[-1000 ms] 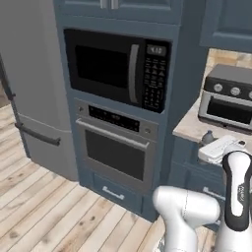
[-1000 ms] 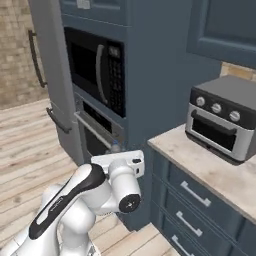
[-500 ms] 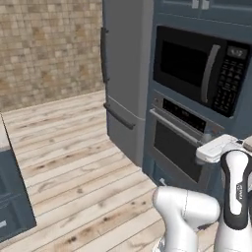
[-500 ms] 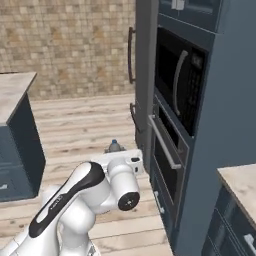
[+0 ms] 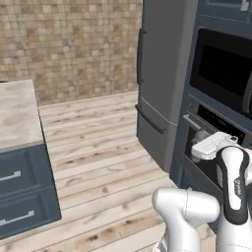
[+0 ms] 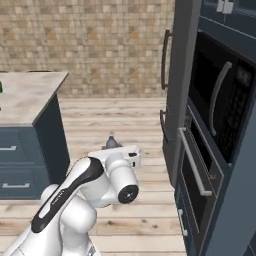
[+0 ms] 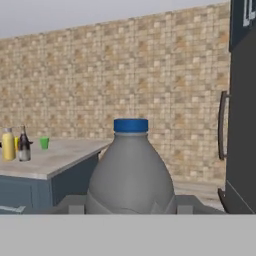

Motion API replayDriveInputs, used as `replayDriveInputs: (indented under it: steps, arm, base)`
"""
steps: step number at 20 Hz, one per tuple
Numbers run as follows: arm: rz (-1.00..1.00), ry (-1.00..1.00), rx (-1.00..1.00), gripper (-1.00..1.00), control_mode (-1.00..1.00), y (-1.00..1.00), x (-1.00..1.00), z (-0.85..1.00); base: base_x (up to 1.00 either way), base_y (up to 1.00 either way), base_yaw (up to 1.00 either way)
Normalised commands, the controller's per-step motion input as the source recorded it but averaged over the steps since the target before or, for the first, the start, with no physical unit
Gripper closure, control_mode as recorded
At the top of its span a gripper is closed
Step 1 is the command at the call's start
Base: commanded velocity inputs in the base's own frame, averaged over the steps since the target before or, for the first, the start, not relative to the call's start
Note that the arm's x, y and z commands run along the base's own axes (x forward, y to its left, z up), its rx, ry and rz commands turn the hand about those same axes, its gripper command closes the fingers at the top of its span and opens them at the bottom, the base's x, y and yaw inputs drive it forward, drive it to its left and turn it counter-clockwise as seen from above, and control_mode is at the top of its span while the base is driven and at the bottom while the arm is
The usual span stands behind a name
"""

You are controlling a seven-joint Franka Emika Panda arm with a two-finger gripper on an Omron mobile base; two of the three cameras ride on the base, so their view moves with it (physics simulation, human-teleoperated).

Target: Place the drinks on the dining counter in a tight cluster.

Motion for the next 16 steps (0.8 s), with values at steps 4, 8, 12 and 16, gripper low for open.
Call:
replayDriveInputs:
  steps: [4, 8, 12, 16]
  arm:
    - [0.00, 0.00, 0.00, 1.00, 1.00, 0.00, 0.00, 0.00]
    - [0.00, 0.00, 0.00, 1.00, 1.00, 0.00, 0.00, 0.00]
    - [0.00, 0.00, 0.00, 1.00, 1.00, 0.00, 0.00, 0.00]
    - [0.00, 0.00, 0.00, 1.00, 1.00, 0.00, 0.00, 0.00]
  base:
    - [0.60, 0.27, 0.15]
    - [0.29, 0.43, 0.31]
    - [0.26, 0.46, 0.32]
    - [0.36, 0.46, 0.24]
